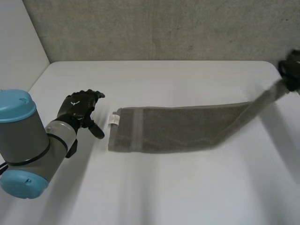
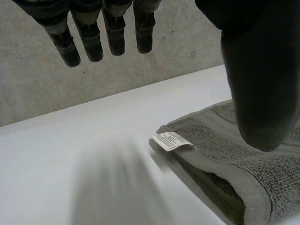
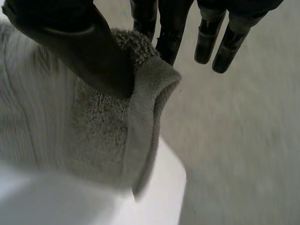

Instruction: Fold the towel.

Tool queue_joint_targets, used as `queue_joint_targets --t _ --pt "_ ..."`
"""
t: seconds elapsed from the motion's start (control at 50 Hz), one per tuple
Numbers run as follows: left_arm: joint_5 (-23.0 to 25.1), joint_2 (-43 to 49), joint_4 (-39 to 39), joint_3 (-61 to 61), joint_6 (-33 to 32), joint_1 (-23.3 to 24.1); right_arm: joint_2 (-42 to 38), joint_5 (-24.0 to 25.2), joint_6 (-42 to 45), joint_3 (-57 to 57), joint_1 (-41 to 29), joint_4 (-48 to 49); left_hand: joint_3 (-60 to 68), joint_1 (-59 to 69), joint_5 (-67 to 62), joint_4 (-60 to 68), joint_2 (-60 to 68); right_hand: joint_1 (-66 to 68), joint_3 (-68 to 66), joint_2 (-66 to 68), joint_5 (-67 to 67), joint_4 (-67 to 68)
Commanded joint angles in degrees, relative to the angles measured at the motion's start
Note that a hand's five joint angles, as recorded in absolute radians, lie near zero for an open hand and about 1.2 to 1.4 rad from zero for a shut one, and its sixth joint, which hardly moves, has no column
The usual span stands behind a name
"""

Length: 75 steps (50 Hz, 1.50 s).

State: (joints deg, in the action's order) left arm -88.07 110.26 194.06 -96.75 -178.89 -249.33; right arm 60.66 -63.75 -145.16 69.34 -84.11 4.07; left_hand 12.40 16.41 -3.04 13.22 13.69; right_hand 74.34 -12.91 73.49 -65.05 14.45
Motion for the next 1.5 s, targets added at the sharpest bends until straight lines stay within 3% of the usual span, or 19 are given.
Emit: queue_joint_targets --t 0.02,0.12,0.16,0.3,0.32,0.34,0.38,0.4,0.42,0.44,0.56,0.62,0.72,0.92,1.0,1.12,1.24,1.3,1.5 --pt "-0.17 -0.04 0.00 -0.02 0.03 0.08 1.56 -1.90 -0.12 -2.98 -16.26 -0.91 -2.40 -6.20 2.82 -3.22 -3.47 5.66 2.91 6.51 -4.95 -4.45" --pt "-0.26 -0.13 0.00 -0.02 0.03 -0.10 -0.81 -4.01 0.14 -3.95 -29.18 -0.38 -2.40 -6.20 2.82 -3.22 -3.47 5.66 2.91 6.51 -4.95 -4.45" --pt "-0.26 -0.22 0.00 -0.02 0.12 -0.10 -5.62 -4.89 0.75 -6.74 -37.23 0.14 -2.40 -6.20 2.82 -3.22 -3.47 5.66 2.91 6.51 -4.95 -4.45" --pt "-0.26 -0.66 0.09 -0.02 0.12 -0.27 -17.66 -7.96 2.77 -16.23 -47.71 -0.29 -2.40 -6.20 2.82 -3.22 -3.47 5.66 2.91 6.51 -4.95 -4.45" --pt "-0.34 -0.66 0.09 -0.02 0.12 -0.27 -19.77 -8.67 3.21 -17.73 -49.03 -0.64 -2.40 -6.20 2.82 -3.22 -3.47 -5.27 2.91 -4.42 5.98 -4.45" --pt "-0.34 -0.66 0.09 -0.02 0.12 -0.27 -19.79 -8.67 3.22 -17.75 -49.04 -0.65 -2.40 -6.20 2.82 -3.22 -3.47 -5.38 2.91 -4.53 6.09 -4.45" --pt "-0.34 -0.66 0.00 -0.02 0.12 -0.36 -21.20 -9.72 3.13 -17.84 -50.62 -0.91 -2.40 -6.20 2.82 -3.22 -3.47 -28.49 2.91 -27.64 29.20 -4.45" --pt "-0.34 -0.66 0.00 -0.02 0.12 -0.36 -21.20 -9.73 3.13 -17.84 -50.63 -0.91 -2.40 -6.20 2.82 -3.22 -3.47 -28.60 2.91 -27.75 29.30 -4.45" --pt "-0.26 -0.66 0.09 -0.19 0.12 -0.36 -20.33 -10.34 2.78 -17.31 -50.63 -1.00 -2.40 -6.20 2.82 -3.22 -3.47 -57.24 2.91 -56.39 57.94 -4.45" --pt "-0.26 -0.66 0.09 -0.19 0.12 -0.36 -19.36 -10.69 2.34 -16.44 -49.93 -1.00 -2.40 -6.20 2.82 -3.22 -3.47 -64.34 2.91 -63.49 65.05 -4.45" --pt "0.18 -0.57 0.26 -0.11 0.12 -0.01 -11.71 -11.66 -1.79 -11.24 -47.99 -1.35 -2.40 -6.20 2.82 -3.22 -3.47 -64.34 2.91 -63.49 65.05 -4.45" --pt "0.18 -0.48 0.35 0.42 0.12 0.25 -3.65 -11.40 -7.75 -2.49 -38.97 -2.14 -2.40 -6.20 2.82 -3.22 -3.47 -64.34 2.91 -63.49 65.05 -4.45" --pt "0.18 0.30 0.35 2.44 -0.15 1.74 1.20 -10.43 -10.49 7.09 -32.98 -2.32 -2.40 -6.20 2.82 -3.22 -3.47 -64.34 2.91 -63.49 65.05 -4.45" --pt "0.10 3.38 1.05 4.20 -0.50 4.47 4.11 -6.22 -10.58 24.77 -22.25 3.11 -2.40 -6.20 2.82 -3.22 -3.47 -64.34 2.91 -63.49 65.05 -4.45" --pt "0.10 4.00 1.05 4.11 -0.50 5.35 3.67 -3.84 -10.32 29.79 -20.22 7.78 -2.40 -6.20 2.82 -3.22 -3.47 -54.37 2.91 -53.52 55.07 -4.45" --pt "0.10 4.17 1.23 3.41 -0.50 5.79 1.92 -3.49 -10.23 30.68 -20.04 10.34 -2.40 -6.20 2.82 -3.22 -3.47 -39.36 2.91 -38.51 40.07 -4.45" --pt "0.01 4.00 1.23 3.06 -0.41 5.88 -1.60 -3.22 -10.05 28.75 -20.22 11.40 -2.40 -6.20 2.82 -3.22 -3.47 -14.47 2.91 -13.62 15.17 -4.45" --pt "-0.08 3.65 1.14 2.88 -0.32 5.96 -2.04 -3.22 -10.05 28.05 -20.48 11.31 -2.40 -6.20 2.82 -3.22 -3.47 5.57 2.91 6.42 -4.87 -4.45" --pt "0.01 2.33 1.23 2.44 -0.15 4.82 3.23 -2.78 -8.12 18.29 -22.50 7.79 -2.40 -6.20 2.82 -3.22 -3.47 5.66 2.91 6.51 -4.95 -4.45"
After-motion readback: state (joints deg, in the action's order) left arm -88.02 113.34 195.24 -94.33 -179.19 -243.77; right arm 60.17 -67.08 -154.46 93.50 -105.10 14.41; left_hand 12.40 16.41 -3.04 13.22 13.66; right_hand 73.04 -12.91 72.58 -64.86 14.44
